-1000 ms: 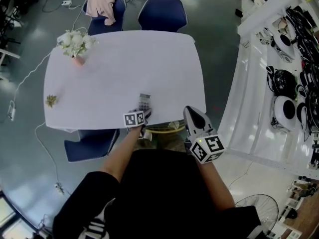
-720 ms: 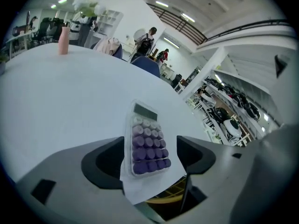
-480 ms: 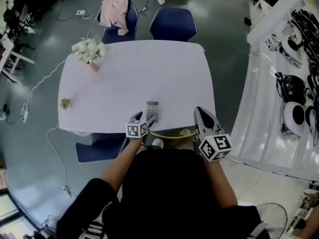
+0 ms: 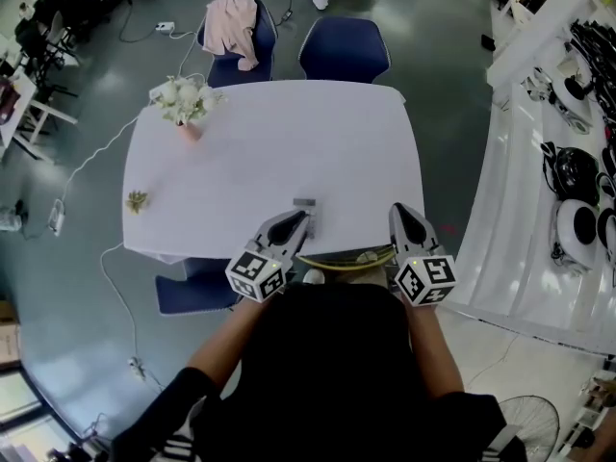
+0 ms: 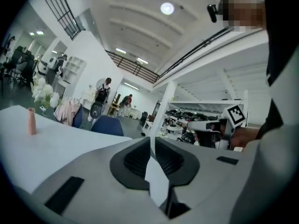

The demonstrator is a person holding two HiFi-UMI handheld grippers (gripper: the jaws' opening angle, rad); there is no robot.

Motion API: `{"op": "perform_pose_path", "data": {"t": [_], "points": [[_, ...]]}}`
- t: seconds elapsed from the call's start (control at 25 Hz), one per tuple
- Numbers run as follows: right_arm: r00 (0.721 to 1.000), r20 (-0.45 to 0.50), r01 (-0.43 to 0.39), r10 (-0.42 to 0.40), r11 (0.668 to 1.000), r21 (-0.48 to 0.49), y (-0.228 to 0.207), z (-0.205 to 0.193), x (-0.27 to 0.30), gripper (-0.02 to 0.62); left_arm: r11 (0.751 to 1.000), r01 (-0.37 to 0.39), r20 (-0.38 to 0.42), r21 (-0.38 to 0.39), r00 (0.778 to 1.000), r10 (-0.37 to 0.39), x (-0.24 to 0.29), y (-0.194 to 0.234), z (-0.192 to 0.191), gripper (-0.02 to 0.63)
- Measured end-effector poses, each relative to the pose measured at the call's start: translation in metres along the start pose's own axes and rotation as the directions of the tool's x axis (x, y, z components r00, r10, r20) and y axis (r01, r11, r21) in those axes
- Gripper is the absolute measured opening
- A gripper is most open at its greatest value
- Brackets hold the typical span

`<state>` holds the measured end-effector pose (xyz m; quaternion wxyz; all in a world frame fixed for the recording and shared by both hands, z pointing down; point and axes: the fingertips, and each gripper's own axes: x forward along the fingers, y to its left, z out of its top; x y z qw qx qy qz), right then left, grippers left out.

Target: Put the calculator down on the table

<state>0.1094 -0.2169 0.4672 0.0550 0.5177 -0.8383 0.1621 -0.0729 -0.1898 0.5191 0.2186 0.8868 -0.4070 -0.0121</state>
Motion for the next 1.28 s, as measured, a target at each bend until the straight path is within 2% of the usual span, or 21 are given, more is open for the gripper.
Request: {"op": "perform_pose_path", "data": {"t": [0.16, 0.36, 0.56, 0.72, 1.28], "points": [[1.000, -0.009, -0.016, 0.015, 1.000, -0.015, 0.003, -0.001, 0.005, -0.003, 1.000, -0.024, 0.088, -0.006, 0.996, 0.025, -0.008, -0.005, 0.036, 0.011], [1.000, 0.025, -0.010, 0.011, 0.998, -0.056, 0.005, 0.010, 0.005, -0.003, 0.993, -0.047, 0.104, 0.107, 0.994, 0.036, -0.012, -0.010, 0.056, 0.009], [0.997, 0.067, -0.029, 0.036, 0.995, -0.096, 0.014, 0.024, 0.004, -0.003, 0.976, -0.103, 0.093, 0.192, 0.992, 0.086, -0.016, -0.008, 0.052, 0.008], [0.998, 0.049, -0.029, 0.036, 0.991, -0.131, 0.014, 0.028, 0.005, -0.003, 0.981, -0.116, 0.109, 0.159, 0.989, 0.099, -0.013, -0.009, 0.049, 0.008], [0.996, 0.042, -0.067, 0.075, 0.986, -0.154, 0.014, 0.029, 0.014, -0.003, 0.978, -0.150, 0.105, 0.147, 0.985, 0.135, -0.013, 0.005, 0.048, 0.008]]}}
